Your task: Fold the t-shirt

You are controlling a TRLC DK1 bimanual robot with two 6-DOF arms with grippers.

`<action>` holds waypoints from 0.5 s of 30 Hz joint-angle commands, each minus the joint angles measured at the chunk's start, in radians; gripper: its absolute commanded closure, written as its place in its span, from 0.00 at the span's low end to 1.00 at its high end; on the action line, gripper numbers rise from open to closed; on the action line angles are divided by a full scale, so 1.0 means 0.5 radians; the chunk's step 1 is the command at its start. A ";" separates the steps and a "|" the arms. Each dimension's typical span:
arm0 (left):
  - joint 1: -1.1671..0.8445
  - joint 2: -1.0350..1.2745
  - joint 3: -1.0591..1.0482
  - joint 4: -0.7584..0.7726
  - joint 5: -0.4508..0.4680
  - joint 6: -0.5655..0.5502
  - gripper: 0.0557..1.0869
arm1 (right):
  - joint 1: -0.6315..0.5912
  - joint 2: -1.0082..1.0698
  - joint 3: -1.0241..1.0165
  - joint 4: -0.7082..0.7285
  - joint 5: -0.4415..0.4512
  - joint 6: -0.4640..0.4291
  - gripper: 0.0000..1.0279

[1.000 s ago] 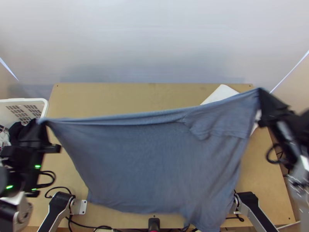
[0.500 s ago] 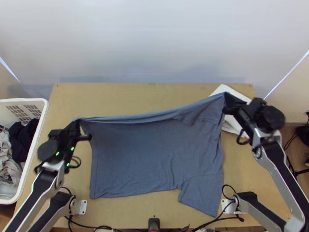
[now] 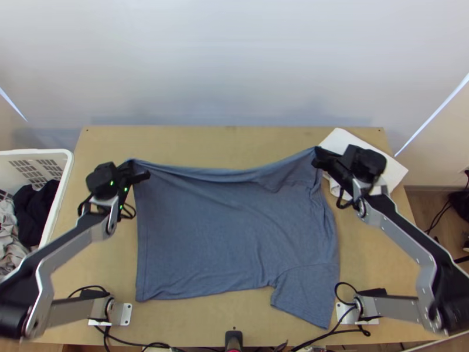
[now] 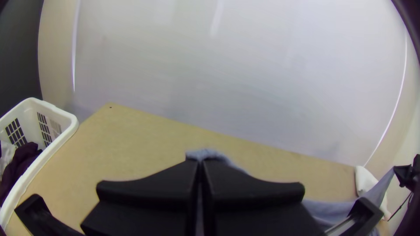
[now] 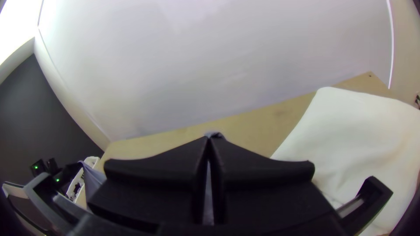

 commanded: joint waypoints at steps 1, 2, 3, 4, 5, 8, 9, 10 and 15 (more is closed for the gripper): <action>0.082 0.444 0.271 0.039 0.035 -0.015 0.97 | -0.023 0.434 0.175 0.040 0.023 0.009 0.97; 0.085 0.484 0.305 0.039 0.035 -0.015 0.97 | -0.026 0.493 0.208 0.040 0.026 0.006 0.97; 0.088 0.530 0.339 0.039 0.035 -0.018 0.97 | -0.030 0.545 0.245 0.040 0.035 0.006 0.97; 0.088 0.567 0.369 0.039 0.038 -0.021 0.97 | -0.033 0.588 0.279 0.040 0.042 0.006 0.97; 0.091 0.591 0.394 0.039 0.047 -0.021 0.97 | -0.033 0.628 0.310 0.040 0.045 0.006 0.97; 0.094 0.677 0.464 0.039 0.053 -0.018 0.97 | -0.036 0.729 0.405 0.040 0.075 0.006 0.97; 0.100 0.705 0.483 0.036 0.056 -0.018 0.97 | -0.036 0.756 0.429 0.040 0.081 0.006 0.97; 0.106 0.732 0.504 0.036 0.059 -0.018 0.97 | -0.036 0.781 0.454 0.040 0.097 0.006 0.97; 0.125 0.858 0.606 0.023 0.072 -0.003 0.97 | -0.048 0.894 0.552 0.040 0.146 0.012 0.97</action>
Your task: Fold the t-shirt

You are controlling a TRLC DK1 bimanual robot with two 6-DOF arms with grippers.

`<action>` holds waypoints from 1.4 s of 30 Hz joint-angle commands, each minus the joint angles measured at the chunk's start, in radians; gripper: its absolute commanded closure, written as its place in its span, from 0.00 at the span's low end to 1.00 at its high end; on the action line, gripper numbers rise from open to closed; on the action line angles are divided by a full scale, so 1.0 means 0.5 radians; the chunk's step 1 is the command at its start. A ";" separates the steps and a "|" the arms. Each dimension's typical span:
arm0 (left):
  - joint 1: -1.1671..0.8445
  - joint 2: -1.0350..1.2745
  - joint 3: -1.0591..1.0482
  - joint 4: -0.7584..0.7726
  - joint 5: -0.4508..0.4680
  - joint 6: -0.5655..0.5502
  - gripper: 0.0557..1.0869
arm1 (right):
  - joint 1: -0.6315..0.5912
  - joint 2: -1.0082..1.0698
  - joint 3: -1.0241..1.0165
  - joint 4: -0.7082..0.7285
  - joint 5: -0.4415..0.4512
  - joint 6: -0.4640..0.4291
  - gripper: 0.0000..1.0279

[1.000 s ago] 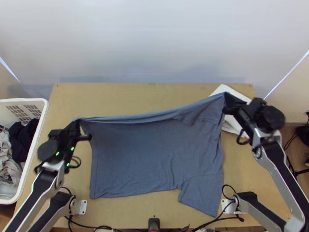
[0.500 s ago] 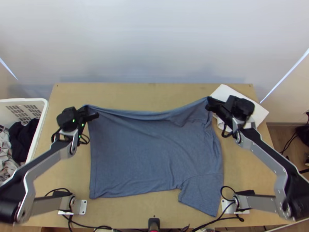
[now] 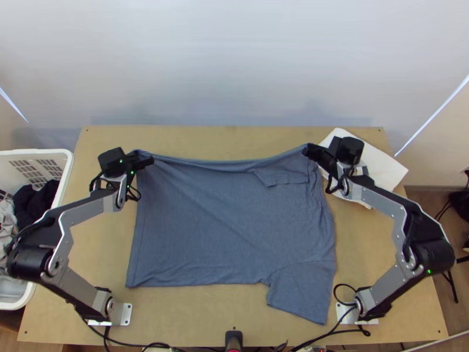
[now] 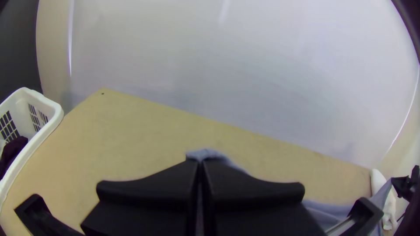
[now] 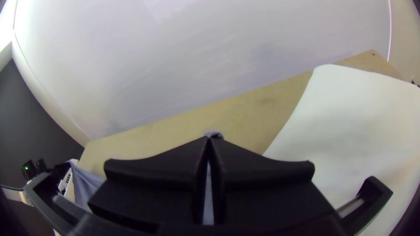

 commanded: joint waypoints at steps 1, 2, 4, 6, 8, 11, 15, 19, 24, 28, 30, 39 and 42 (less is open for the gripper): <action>0.031 0.227 0.181 -0.020 0.027 0.022 0.97 | -0.017 0.210 0.165 0.001 0.058 0.007 0.97; 0.034 0.252 0.206 -0.029 0.042 0.029 0.97 | -0.020 0.232 0.189 0.001 0.067 0.007 0.97; 0.034 0.313 0.267 -0.069 0.066 0.053 0.97 | -0.032 0.269 0.238 -0.008 0.077 0.013 0.97; 0.031 0.362 0.329 -0.100 0.073 0.072 0.97 | -0.044 0.308 0.290 -0.026 0.098 0.013 0.97; 0.028 0.421 0.412 -0.180 0.094 0.087 0.97 | -0.053 0.342 0.342 -0.057 0.104 0.016 0.97; 0.022 0.488 0.534 -0.315 0.112 0.090 0.97 | -0.053 0.404 0.422 -0.140 0.104 0.016 0.97; 0.003 0.543 0.657 -0.480 0.128 0.145 0.97 | -0.050 0.446 0.481 -0.180 0.104 0.022 0.97; 0.000 0.568 0.700 -0.539 0.174 0.185 0.97 | -0.044 0.468 0.505 -0.195 0.104 0.025 0.97; 0.015 0.549 0.737 -0.646 0.229 0.200 0.97 | -0.044 0.446 0.499 -0.238 0.104 0.025 0.97; 0.037 0.528 0.810 -0.870 0.290 0.197 0.97 | -0.044 0.397 0.514 -0.413 0.113 0.031 0.97; 0.049 0.525 0.866 -1.033 0.346 0.197 0.97 | -0.044 0.379 0.551 -0.572 0.126 0.041 0.97; 0.126 0.531 1.059 -1.386 0.514 0.160 0.97 | -0.075 0.299 0.622 -0.934 0.132 0.169 0.97; 0.123 0.543 1.215 -1.662 0.514 0.164 0.97 | -0.084 0.321 0.803 -1.263 0.132 0.215 0.97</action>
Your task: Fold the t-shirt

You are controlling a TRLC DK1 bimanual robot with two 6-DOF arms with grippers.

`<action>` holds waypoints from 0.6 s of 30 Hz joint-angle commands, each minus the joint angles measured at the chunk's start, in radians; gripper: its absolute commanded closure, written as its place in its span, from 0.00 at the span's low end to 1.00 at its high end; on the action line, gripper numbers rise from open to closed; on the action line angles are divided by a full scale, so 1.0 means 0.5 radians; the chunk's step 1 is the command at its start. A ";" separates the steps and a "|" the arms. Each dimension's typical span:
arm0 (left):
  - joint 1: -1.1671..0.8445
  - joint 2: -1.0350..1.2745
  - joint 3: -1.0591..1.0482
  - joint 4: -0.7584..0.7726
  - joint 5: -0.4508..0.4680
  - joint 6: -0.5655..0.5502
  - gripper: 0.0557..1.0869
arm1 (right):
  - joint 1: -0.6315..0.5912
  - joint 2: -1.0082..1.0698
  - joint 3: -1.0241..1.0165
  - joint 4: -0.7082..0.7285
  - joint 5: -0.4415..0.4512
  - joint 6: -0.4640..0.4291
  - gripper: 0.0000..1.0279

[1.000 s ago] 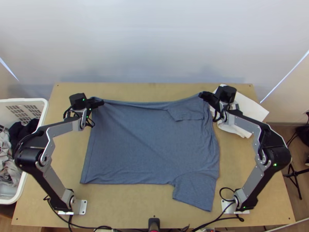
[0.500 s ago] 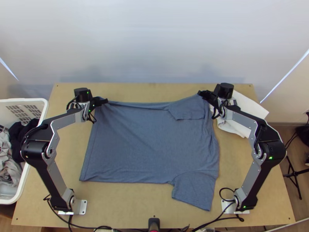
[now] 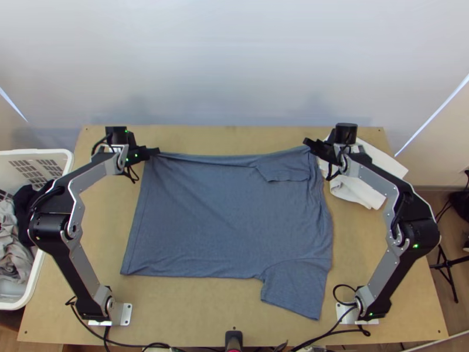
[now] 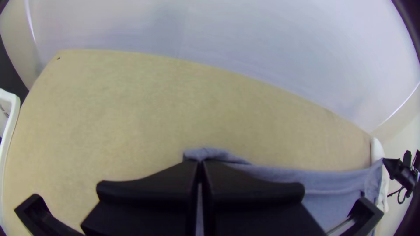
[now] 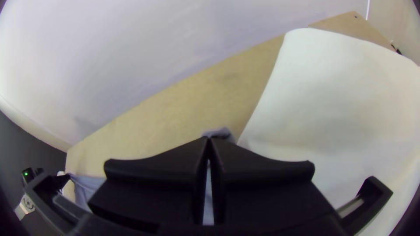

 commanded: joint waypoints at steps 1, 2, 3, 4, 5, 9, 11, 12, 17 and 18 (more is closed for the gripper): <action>0.020 0.017 0.285 -0.496 0.051 -0.012 0.97 | -0.020 0.007 0.264 -0.542 0.004 0.084 0.97; 0.017 0.020 0.328 -0.558 0.051 -0.009 0.97 | -0.023 0.023 0.328 -0.643 0.004 0.084 0.97; 0.017 0.020 0.355 -0.613 0.054 -0.006 0.97 | -0.023 0.035 0.383 -0.719 0.004 0.084 0.97; 0.017 0.023 0.380 -0.653 0.054 -0.003 0.97 | -0.023 0.044 0.429 -0.784 0.004 0.084 0.97; 0.017 0.023 0.398 -0.680 0.051 -0.003 0.97 | -0.026 0.053 0.463 -0.836 0.004 0.084 0.97; 0.026 0.057 0.460 -0.791 0.051 0.003 0.97 | -0.026 0.056 0.561 -0.971 0.004 0.084 0.97; 0.032 0.069 0.460 -0.815 0.051 0.016 0.97 | -0.023 0.059 0.610 -1.054 0.004 0.084 0.97; 0.032 0.072 0.460 -0.825 0.051 0.016 0.97 | -0.020 0.059 0.635 -1.103 0.007 0.084 0.97; 0.057 0.084 0.460 -0.864 0.051 0.019 0.97 | -0.011 0.047 0.767 -1.358 0.020 0.078 0.97; 0.060 0.087 0.460 -0.871 0.051 0.034 0.97 | -0.011 0.038 0.776 -1.391 0.020 0.078 0.97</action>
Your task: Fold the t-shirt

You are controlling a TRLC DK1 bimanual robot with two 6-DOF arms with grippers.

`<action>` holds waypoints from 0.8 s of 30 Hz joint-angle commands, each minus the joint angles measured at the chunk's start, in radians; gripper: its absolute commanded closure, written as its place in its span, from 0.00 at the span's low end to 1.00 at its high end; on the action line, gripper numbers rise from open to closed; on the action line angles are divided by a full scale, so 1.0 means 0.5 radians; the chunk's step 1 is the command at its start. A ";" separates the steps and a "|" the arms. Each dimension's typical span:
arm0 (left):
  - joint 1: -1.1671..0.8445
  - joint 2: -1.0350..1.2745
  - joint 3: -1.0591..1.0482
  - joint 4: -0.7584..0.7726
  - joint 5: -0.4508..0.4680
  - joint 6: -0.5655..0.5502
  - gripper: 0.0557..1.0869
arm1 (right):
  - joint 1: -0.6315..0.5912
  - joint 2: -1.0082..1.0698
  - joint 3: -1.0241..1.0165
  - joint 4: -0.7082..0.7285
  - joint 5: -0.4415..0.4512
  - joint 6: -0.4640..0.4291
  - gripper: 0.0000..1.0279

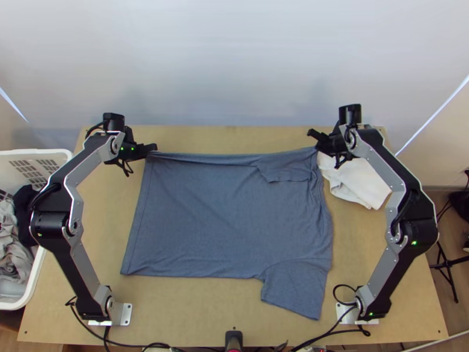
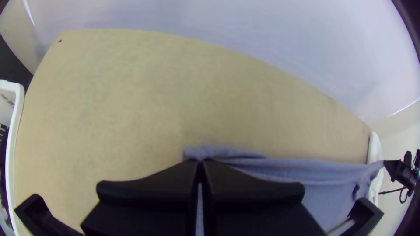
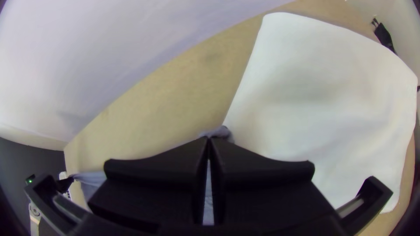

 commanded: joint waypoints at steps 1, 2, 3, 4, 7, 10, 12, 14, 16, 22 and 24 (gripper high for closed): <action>0.028 0.029 0.033 -0.099 0.001 0.027 0.97 | 0.007 -0.022 0.162 -0.311 0.018 -0.007 0.97; 0.031 0.032 0.033 -0.115 0.001 0.036 0.97 | 0.007 -0.035 0.159 -0.339 0.024 -0.013 0.97; 0.031 0.035 0.030 -0.124 -0.002 0.046 0.97 | 0.007 -0.041 0.159 -0.360 0.030 -0.019 0.97; 0.031 0.035 0.030 -0.130 0.001 0.046 0.97 | 0.007 -0.047 0.156 -0.382 0.043 -0.019 0.97; 0.034 0.035 0.027 -0.155 0.001 0.058 0.97 | 0.007 -0.065 0.103 -0.422 0.058 -0.034 0.97; 0.043 0.035 0.021 -0.170 0.001 0.070 0.97 | 0.013 -0.108 0.024 -0.434 0.089 -0.047 0.97; 0.061 0.032 0.015 -0.173 0.001 0.086 0.97 | 0.019 -0.148 -0.044 -0.437 0.098 -0.050 0.97; 0.077 0.029 0.009 -0.176 0.001 0.092 0.97 | 0.025 -0.182 -0.108 -0.437 0.110 -0.050 0.97; 0.092 0.026 0.006 -0.201 0.001 0.095 0.97 | 0.037 -0.216 -0.170 -0.437 0.119 -0.056 0.97; 0.101 -0.017 -0.025 -0.302 0.001 0.101 0.97 | 0.065 -0.320 -0.314 -0.437 0.129 -0.077 0.97; 0.104 -0.045 -0.071 -0.302 0.001 0.110 0.97 | 0.068 -0.342 -0.357 -0.437 0.132 -0.077 0.97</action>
